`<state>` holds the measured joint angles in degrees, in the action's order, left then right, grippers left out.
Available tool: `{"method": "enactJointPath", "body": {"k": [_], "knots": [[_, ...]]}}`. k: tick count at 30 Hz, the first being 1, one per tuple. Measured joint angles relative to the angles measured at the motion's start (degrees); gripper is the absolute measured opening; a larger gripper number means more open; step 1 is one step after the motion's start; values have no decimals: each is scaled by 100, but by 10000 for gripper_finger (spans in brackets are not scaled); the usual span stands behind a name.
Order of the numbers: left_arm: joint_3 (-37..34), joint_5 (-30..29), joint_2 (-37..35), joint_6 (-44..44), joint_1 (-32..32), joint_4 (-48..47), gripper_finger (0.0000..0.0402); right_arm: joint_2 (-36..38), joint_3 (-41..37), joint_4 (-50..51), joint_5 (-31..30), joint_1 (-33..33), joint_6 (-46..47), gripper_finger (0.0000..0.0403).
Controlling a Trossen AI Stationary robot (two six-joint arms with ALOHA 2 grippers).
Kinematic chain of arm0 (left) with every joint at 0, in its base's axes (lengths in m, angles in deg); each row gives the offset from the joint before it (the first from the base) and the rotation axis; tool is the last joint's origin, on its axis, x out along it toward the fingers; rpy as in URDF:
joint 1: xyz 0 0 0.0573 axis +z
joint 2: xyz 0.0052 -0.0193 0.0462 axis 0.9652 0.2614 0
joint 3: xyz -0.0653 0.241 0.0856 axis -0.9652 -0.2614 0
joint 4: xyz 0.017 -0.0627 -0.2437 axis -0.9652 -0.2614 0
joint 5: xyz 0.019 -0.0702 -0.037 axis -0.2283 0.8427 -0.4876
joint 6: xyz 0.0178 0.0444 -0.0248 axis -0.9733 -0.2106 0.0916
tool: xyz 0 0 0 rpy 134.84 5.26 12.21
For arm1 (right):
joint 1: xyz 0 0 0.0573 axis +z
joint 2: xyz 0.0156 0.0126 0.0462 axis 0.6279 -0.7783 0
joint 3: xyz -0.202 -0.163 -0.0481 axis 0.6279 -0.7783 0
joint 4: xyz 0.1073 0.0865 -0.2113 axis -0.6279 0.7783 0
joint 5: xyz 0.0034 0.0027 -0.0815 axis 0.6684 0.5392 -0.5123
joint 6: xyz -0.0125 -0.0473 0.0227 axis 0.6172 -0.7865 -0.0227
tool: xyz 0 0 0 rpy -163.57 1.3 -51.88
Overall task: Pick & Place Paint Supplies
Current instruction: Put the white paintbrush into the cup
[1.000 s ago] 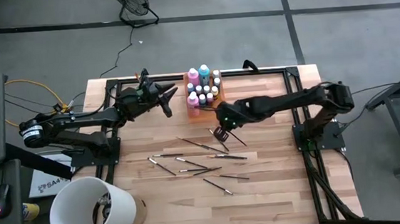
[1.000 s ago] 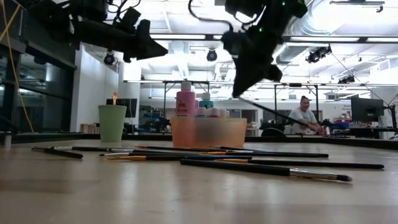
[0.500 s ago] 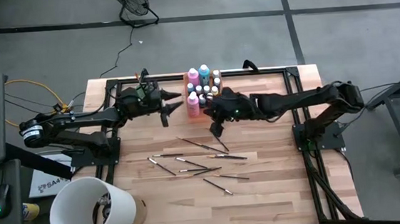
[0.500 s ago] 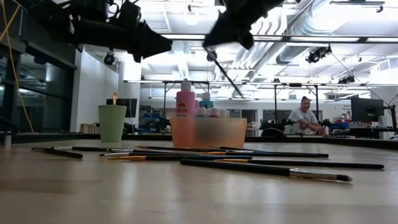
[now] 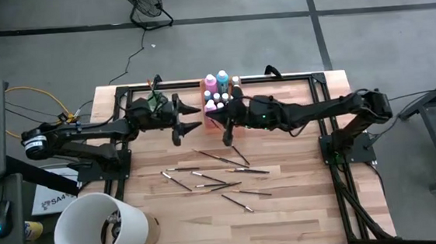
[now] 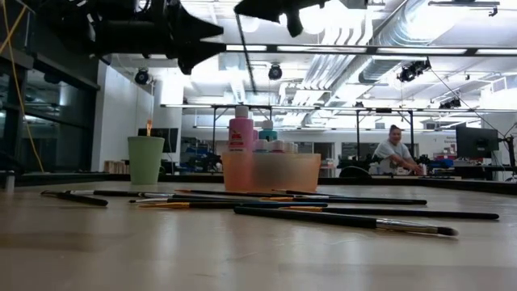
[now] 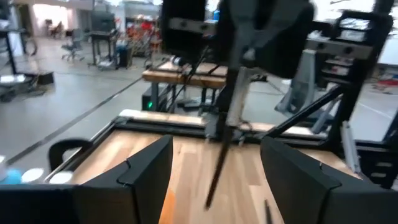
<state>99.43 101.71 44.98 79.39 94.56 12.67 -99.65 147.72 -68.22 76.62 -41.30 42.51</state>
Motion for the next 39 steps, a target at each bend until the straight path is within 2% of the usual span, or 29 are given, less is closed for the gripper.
{"method": "enactJointPath", "body": {"k": [5, 20, 25, 35, 39], "knots": [[96, -17, 0, -44, -226, 25, 239, -297, 1, -924, 5, 1, -249, 3], [133, -92, 0, 2, -251, -11, 233, -528, -1, -1445, 475, -64, -252, 4], [133, -190, 0, 2, -251, -11, 182, -524, -1, -1438, 459, -62, -281, 4], [133, -163, 0, -73, -253, -15, 17, -524, -1, -1438, 520, -101, -268, 4], [133, -168, 0, -90, -253, -15, 17, -524, -1, -1415, 579, -101, -263, 4]]}}
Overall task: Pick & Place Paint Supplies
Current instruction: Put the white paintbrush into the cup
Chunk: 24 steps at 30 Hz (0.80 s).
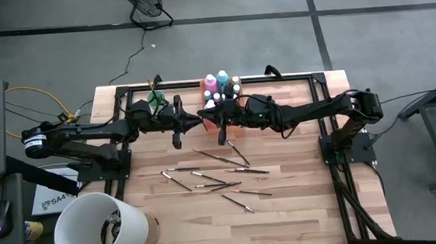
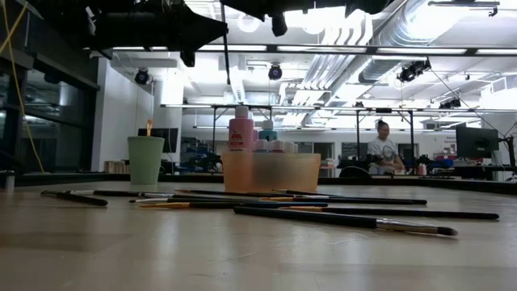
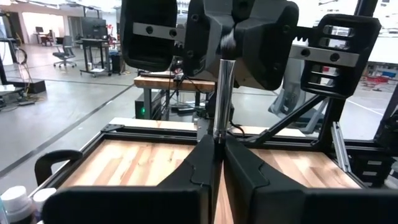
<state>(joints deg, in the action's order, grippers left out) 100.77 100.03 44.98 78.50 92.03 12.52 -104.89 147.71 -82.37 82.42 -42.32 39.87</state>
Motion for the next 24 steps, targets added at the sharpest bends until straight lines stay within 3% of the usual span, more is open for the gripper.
{"method": "enactJointPath", "body": {"k": [10, 18, 24], "knots": [[0, -82, 0, 0, 0, -18, 8, 10, 2, 125, -6, 0, 203, 24], [0, -681, -4, -68, 9, -69, 8, 370, 0, 1070, -151, 11, 611, 155], [0, -2152, -4, -270, 7, -240, 8, 1116, 2, 2589, -706, 15, 975, 230]]}}
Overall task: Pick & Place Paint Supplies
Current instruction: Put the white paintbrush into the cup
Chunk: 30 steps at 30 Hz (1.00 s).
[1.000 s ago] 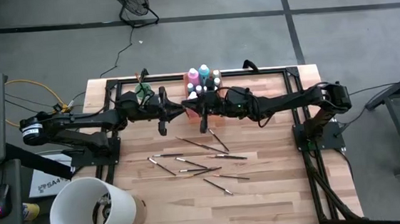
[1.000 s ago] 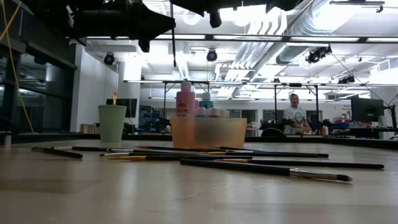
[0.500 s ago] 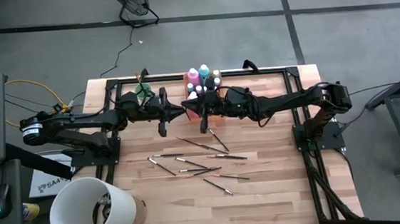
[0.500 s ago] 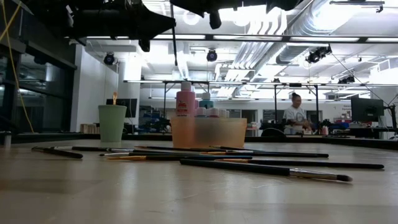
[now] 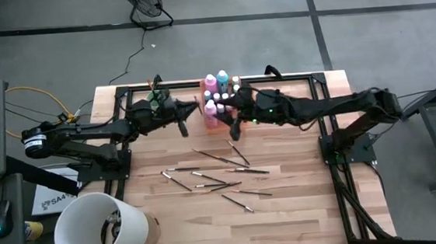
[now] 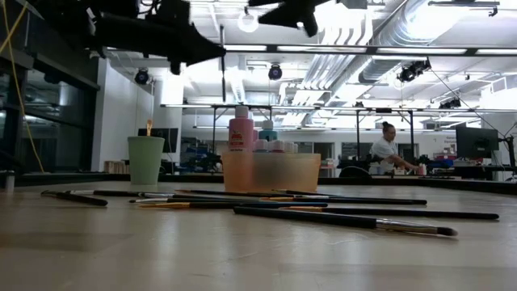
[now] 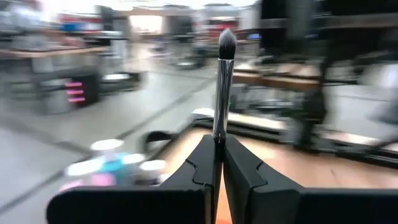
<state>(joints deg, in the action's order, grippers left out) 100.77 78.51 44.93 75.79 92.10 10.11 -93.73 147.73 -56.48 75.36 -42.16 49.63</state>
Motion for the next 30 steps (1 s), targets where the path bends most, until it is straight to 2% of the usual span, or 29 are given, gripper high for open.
{"method": "enactJointPath", "body": {"k": [5, 13, 15, 18, 21, 25, 30], "knots": [[0, -1744, -9, -282, 0, -142, 8, 555, -2, 1144, -453, 90, 237, 244], [0, -4164, -4, -638, 2, -384, 7, 1011, -2, 2245, -2053, 574, 255, 239], [-9, -4526, -4, -637, 4, -469, 7, 1059, 0, 2405, -2471, 705, 345, 238], [-50, -4870, -3, -558, 37, -592, 7, 1069, -88, 2674, -2973, 849, 508, 238], [-137, -5002, 9, -318, 280, -869, 7, 1126, -515, 2623, -3290, 929, 720, 238], [-329, -4706, 4, 69, 639, -970, 7, 1416, -1214, 2089, -3304, 949, 1091, 238], [-410, -4672, -2, 304, 879, -1050, 7, 1942, -2125, 1028, -3282, 970, 1220, 238]]}}
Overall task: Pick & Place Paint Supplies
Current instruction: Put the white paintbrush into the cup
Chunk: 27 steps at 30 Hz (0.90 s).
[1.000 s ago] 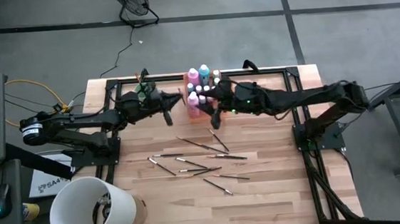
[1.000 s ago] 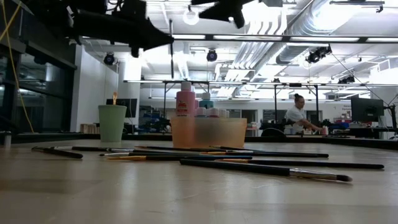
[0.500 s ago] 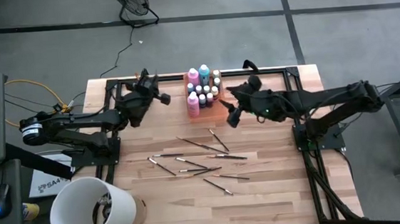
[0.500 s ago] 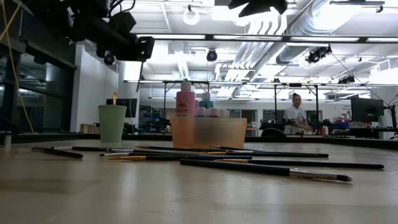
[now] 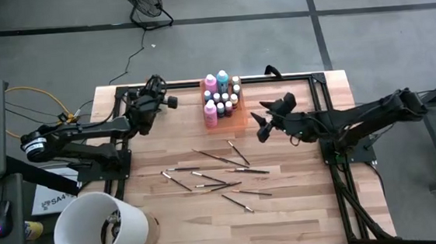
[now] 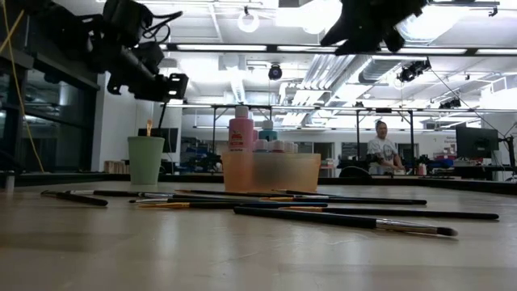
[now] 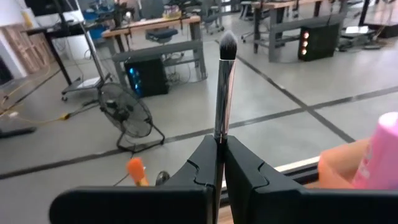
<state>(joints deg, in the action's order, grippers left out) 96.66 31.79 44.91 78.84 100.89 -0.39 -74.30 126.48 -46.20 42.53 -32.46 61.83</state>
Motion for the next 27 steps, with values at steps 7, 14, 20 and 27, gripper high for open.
{"method": "enactJointPath", "body": {"k": [7, 14, 20, 27], "knots": [[-45, -117, 0, 189, -15, -272, 7, 333, -695, -323, 138, -4, 461, 238], [-45, -121, 0, 492, -14, -572, 19, 342, -773, -315, 588, -4, 624, 238], [-45, -91, 0, 613, -16, -678, 40, 344, -773, -336, 787, -4, 621, 238], [-45, -93, 0, 613, -16, -727, 112, 342, -773, -335, 1008, 0, 619, 238]]}}
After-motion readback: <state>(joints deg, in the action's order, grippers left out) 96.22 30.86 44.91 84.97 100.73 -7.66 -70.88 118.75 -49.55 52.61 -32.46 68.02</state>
